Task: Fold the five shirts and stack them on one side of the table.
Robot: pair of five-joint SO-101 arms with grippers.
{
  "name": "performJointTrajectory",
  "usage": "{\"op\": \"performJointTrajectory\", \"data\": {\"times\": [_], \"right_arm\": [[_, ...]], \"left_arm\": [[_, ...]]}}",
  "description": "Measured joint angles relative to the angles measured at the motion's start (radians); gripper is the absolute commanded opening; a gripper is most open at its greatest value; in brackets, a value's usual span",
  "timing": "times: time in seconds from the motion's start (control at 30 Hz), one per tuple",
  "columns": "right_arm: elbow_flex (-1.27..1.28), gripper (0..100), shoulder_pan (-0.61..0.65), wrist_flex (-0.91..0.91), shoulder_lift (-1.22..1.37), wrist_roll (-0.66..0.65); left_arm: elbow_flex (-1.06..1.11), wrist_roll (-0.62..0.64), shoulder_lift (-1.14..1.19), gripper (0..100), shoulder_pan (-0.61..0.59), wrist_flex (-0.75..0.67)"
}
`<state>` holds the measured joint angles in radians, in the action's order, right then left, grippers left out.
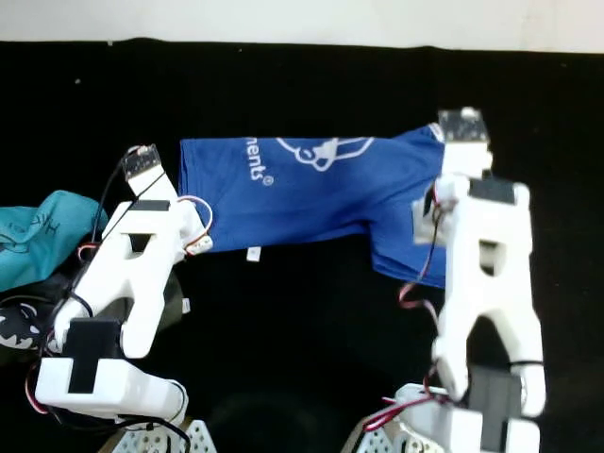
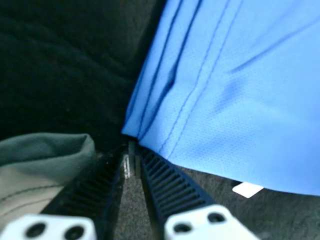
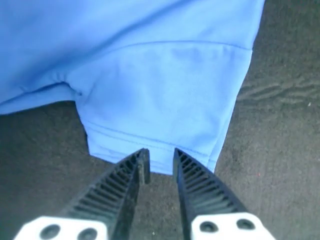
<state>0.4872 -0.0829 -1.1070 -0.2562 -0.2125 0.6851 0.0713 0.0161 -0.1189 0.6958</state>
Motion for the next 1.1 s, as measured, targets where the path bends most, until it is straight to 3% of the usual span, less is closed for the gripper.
{"op": "performJointTrajectory", "data": {"times": [0.2, 0.93, 1.1], "right_arm": [[0.166, 9.1, 0.000, 0.083, -0.046, -0.008], [0.184, 9.2, 0.029, 0.072, -0.048, -0.009], [0.204, 19.5, 0.061, 0.060, -0.048, -0.015]], "left_arm": [[-0.003, 0.000, 0.005, 1, 0.002, 0.000], [-0.003, 0.000, 0.005, 1, 0.002, 0.000], [-0.003, 0.000, 0.005, 1, 0.002, 0.000]]}}
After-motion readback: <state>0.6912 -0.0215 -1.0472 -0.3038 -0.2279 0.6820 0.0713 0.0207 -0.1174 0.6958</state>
